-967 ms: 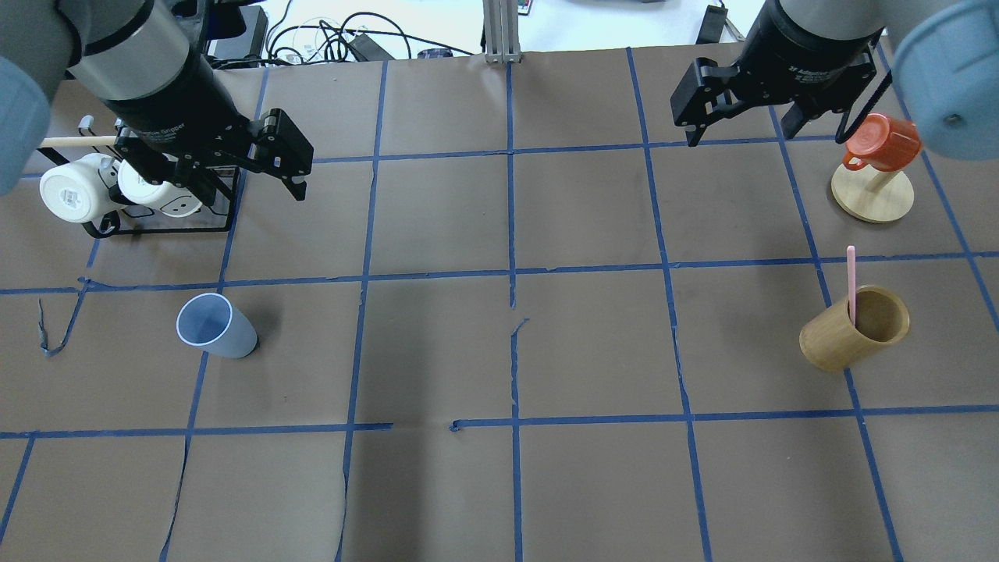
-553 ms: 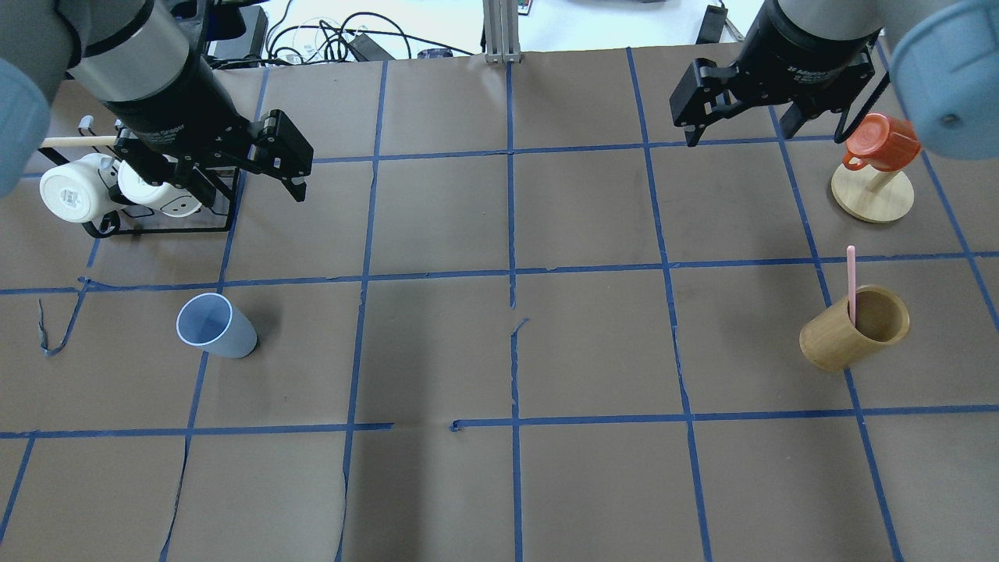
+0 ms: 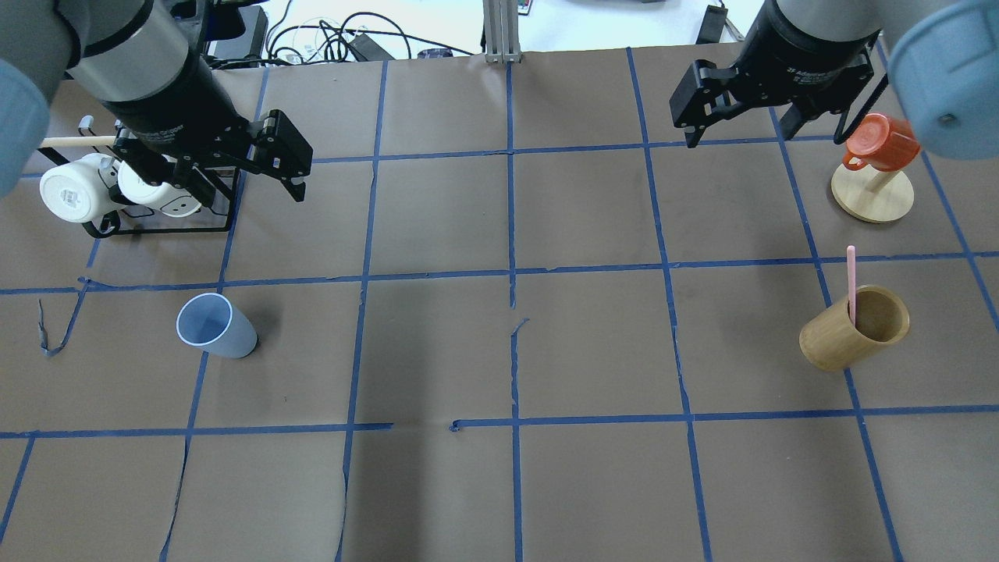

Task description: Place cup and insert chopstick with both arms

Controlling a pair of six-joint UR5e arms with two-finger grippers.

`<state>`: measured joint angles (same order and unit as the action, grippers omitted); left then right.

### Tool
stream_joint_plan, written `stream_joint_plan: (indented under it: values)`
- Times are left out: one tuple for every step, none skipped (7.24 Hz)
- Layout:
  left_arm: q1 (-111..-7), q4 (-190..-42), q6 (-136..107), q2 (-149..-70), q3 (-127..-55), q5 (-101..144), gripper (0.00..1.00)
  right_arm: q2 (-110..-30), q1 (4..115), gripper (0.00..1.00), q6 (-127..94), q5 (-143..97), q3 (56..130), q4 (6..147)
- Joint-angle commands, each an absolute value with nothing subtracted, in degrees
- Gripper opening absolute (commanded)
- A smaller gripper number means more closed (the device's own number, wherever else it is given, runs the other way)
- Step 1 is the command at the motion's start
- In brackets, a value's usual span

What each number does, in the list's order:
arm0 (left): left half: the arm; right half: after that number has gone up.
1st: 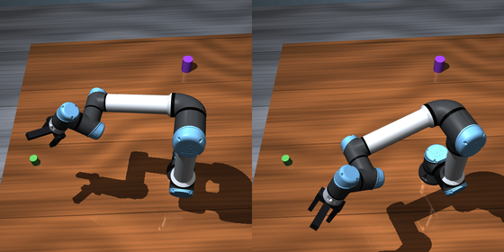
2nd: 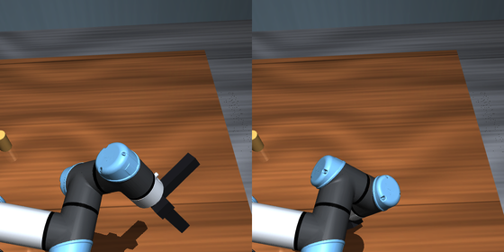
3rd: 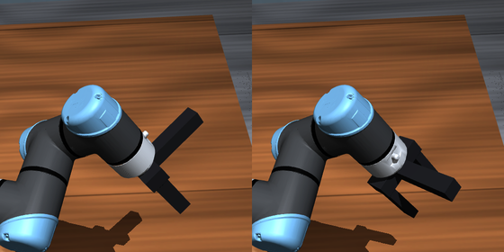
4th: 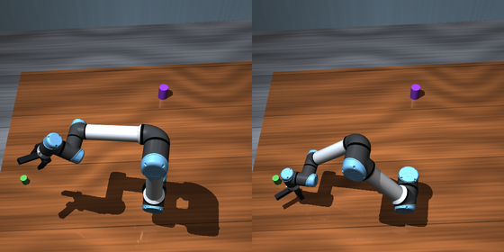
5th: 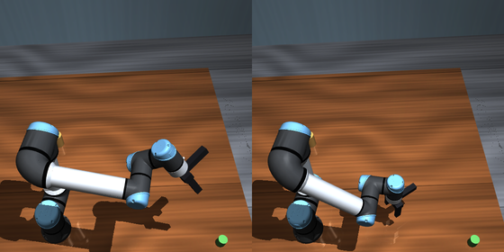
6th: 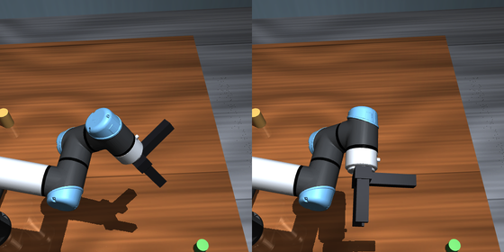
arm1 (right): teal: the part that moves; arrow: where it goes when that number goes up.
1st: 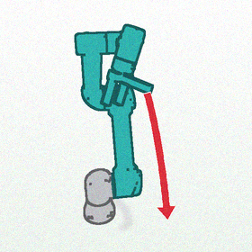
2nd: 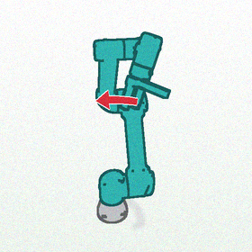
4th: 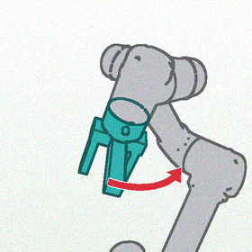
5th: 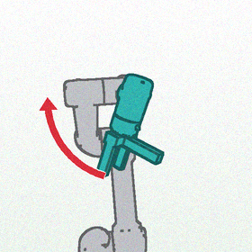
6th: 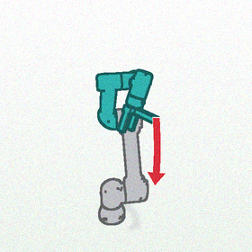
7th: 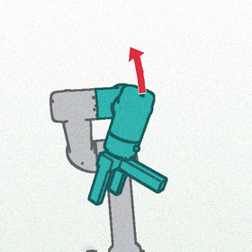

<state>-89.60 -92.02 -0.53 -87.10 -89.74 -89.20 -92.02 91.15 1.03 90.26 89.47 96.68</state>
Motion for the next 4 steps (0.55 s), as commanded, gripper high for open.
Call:
stream_joint_plan:
  values:
    - [-89.65,-92.02,-0.53,-87.1,-89.74,-89.3,1.0,-92.11,91.14,1.0,1.05,90.26,89.47,96.59]
    - [-89.65,-92.02,-0.53,-87.19,-89.82,-89.3,1.0,-92.2,91.14,1.0,0.97,90.26,89.47,96.5]
    - [-89.65,-92.02,-0.53,-87.1,-89.82,-89.3,1.0,-92.2,91.14,1.0,1.05,90.26,89.47,96.33]
    - [-89.65,-92.02,-0.53,-87.1,-89.82,-89.3,1.0,-92.28,91.14,1.0,1.05,90.26,89.47,96.33]
